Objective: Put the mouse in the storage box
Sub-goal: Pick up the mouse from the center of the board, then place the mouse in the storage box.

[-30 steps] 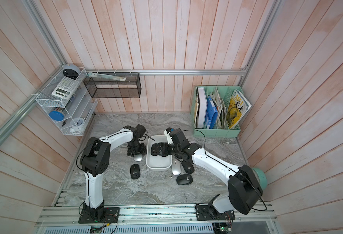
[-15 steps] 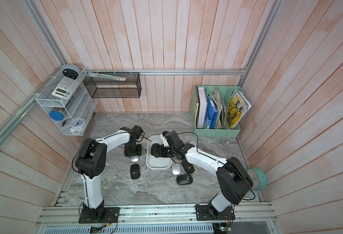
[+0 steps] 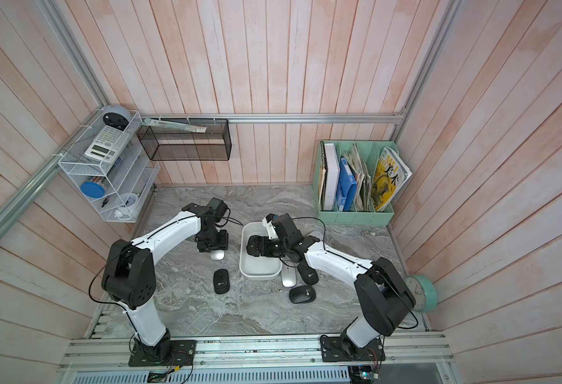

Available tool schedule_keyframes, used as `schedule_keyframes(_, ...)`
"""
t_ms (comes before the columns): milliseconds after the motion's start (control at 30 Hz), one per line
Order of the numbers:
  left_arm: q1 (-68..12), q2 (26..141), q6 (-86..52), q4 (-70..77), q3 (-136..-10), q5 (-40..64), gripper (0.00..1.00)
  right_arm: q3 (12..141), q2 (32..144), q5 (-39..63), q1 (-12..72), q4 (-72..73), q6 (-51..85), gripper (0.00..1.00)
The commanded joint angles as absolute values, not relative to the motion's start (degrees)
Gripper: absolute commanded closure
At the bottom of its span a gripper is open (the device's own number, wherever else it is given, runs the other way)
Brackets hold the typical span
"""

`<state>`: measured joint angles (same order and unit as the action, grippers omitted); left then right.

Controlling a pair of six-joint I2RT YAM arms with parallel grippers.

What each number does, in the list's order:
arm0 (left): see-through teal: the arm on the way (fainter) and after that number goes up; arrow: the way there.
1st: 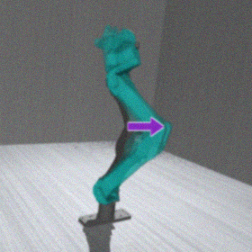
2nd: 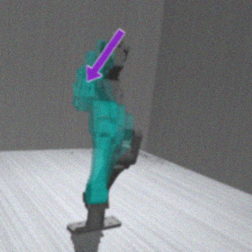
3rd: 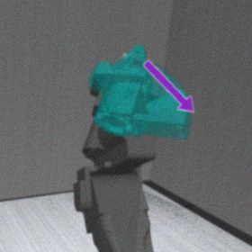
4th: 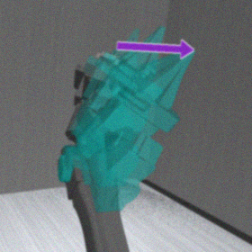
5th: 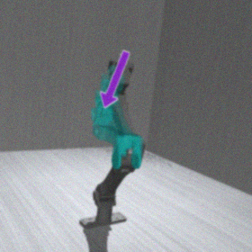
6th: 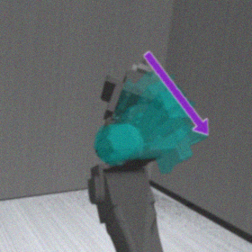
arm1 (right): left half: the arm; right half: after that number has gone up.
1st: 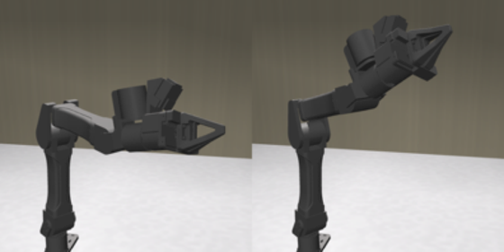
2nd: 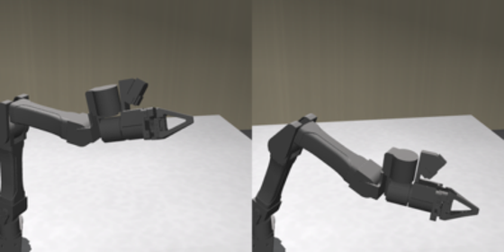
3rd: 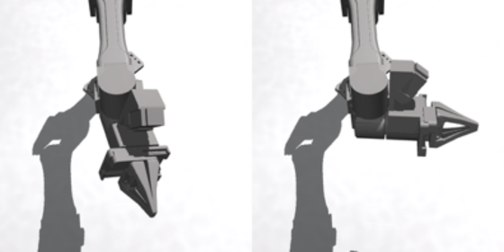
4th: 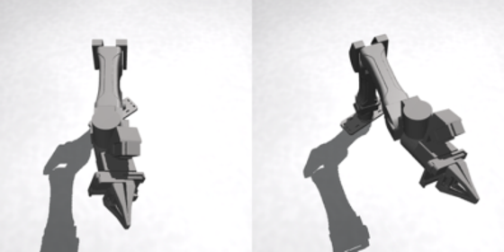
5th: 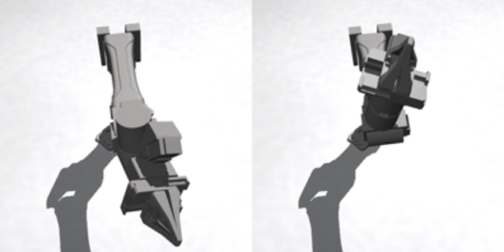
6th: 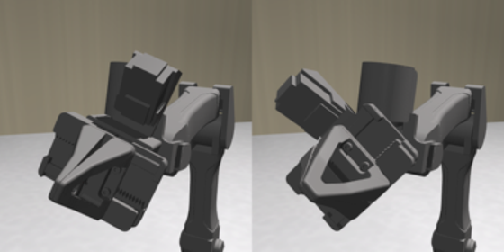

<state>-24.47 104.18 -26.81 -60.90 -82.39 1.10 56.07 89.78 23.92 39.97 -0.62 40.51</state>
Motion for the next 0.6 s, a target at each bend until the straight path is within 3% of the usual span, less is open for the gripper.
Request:
schedule_keyframes(0, -26.2, 102.3, -28.4, -61.7, -84.0, 4.0, 0.53, 53.8, 89.6, 30.7, 38.6, 8.2, 46.1, 0.2)
schedule_keyframes(367, -31.4, 102.7, -30.6, -63.1, -90.1, 5.4, 0.53, 45.2, 77.1, 24.2, 32.6, 1.7, 45.3, 0.21)
schedule_keyframes(567, -36.2, 105.3, -31.4, -65.2, -95.8, 6.0, 0.53, 42.9, 67.9, 11.1, 29.0, -10.0, 43.6, 0.21)
